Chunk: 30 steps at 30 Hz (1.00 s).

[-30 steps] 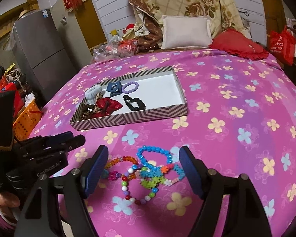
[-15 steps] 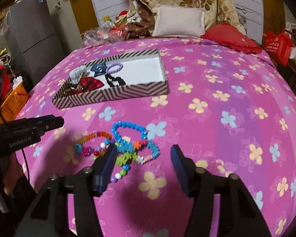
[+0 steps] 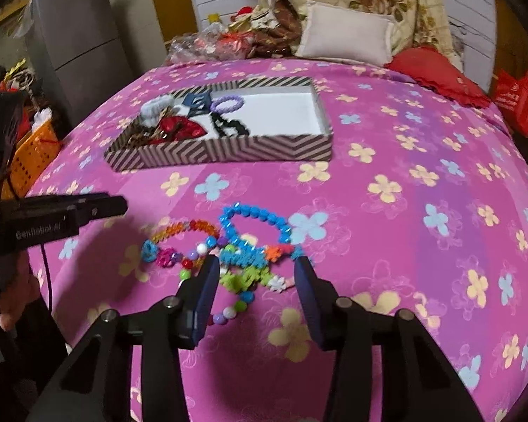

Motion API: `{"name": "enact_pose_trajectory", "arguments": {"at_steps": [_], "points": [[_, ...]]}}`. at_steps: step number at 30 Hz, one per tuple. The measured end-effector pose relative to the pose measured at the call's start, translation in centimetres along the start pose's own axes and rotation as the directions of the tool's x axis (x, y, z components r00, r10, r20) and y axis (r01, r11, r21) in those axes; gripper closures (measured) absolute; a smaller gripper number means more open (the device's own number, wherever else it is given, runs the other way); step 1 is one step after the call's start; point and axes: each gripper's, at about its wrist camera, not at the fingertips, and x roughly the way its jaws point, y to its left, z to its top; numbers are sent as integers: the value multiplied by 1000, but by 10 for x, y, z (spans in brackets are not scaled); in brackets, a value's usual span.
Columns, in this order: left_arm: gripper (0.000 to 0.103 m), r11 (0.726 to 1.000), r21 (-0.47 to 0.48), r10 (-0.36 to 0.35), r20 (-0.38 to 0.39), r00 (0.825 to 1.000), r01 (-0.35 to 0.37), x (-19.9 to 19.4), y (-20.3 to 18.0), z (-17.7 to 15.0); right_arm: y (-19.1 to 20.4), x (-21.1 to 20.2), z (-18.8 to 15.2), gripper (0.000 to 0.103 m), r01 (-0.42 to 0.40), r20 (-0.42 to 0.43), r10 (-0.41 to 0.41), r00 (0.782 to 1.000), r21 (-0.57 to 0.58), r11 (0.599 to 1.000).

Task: Organize jewelry
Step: 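Grasp the multicolour bead bracelet with the left tool while the right tool grasps the green charm bracelet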

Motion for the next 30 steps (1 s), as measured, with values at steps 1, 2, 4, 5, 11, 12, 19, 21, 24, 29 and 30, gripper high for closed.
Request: {"name": "enact_pose_trajectory", "arguments": {"at_steps": [1,2,4,5,11,12,19,21,24,29,30], "points": [[67,1000,2,-1,-3,1000,1,1,-1,0,1,2,-1,56,-4,-10,4,1000,-8,1000],[67,1000,1,-3,-8,1000,3,3,-2,0,4,3,-3,57,-4,-18,4,1000,-20,1000],[67,1000,-3,-9,-17,1000,9,6,-3,0,6,5,-4,57,-7,-24,6,1000,-29,1000],[67,1000,-4,-10,-20,1000,10,7,-3,0,6,6,-3,57,-12,-27,11,1000,-26,1000],[67,1000,-7,-12,-24,1000,12,10,-5,0,1,18,3,56,-35,-38,36,999,31,999],[67,1000,-9,-15,-25,1000,15,10,-5,1,0,21,5,56,-41,-45,43,998,44,998],[67,999,-9,-48,-27,998,48,10,-11,4,-11,41,6,56,-87,-46,95,994,151,985],[67,998,-2,-55,-31,998,55,11,-14,5,-16,44,4,69,-116,-33,124,992,181,977],[67,998,3,-66,-43,997,66,14,-18,4,-27,45,0,83,-164,-7,170,985,233,959],[67,994,6,-106,-76,991,107,19,-26,3,-33,29,2,89,-148,47,141,989,217,965],[67,992,6,-122,-86,989,122,21,-29,3,-35,24,4,89,-145,61,135,989,215,966]]}}
